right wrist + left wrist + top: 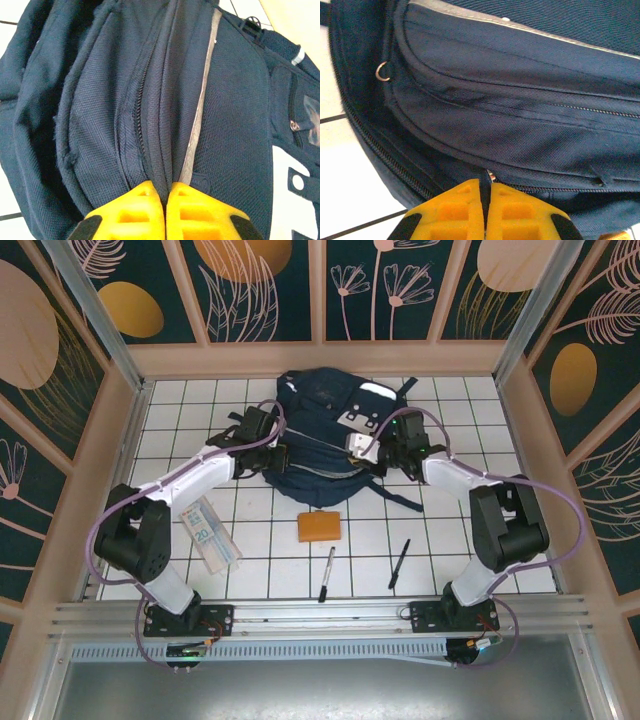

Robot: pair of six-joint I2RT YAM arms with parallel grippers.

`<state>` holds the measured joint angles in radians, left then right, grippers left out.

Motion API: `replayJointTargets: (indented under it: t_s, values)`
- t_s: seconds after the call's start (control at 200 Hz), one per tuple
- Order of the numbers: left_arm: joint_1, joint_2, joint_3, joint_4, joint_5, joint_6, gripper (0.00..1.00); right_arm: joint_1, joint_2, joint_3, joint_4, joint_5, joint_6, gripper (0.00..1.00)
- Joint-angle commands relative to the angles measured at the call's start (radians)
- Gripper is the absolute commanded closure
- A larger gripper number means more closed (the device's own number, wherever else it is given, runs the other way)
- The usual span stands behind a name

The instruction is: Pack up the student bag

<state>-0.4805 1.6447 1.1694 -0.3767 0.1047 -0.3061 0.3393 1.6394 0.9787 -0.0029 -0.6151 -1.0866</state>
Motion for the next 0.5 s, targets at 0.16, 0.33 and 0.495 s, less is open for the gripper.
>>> replayJointTargets:
  t_s: [0.16, 0.33, 0.495]
  values:
    - [-0.010, -0.154, -0.040, 0.164, 0.261, -0.049, 1.00, 0.064, -0.155, -0.079, 0.145, -0.076, 0.264, 0.45]
    - [-0.020, -0.193, -0.061, 0.237, 0.346, -0.087, 1.00, 0.159, -0.141, -0.051, 0.167, 0.009, 0.360, 0.37]
    - [-0.026, -0.193, -0.068, 0.251, 0.351, -0.093, 1.00, 0.171, -0.101, -0.048, 0.160, 0.056, 0.367, 0.43]
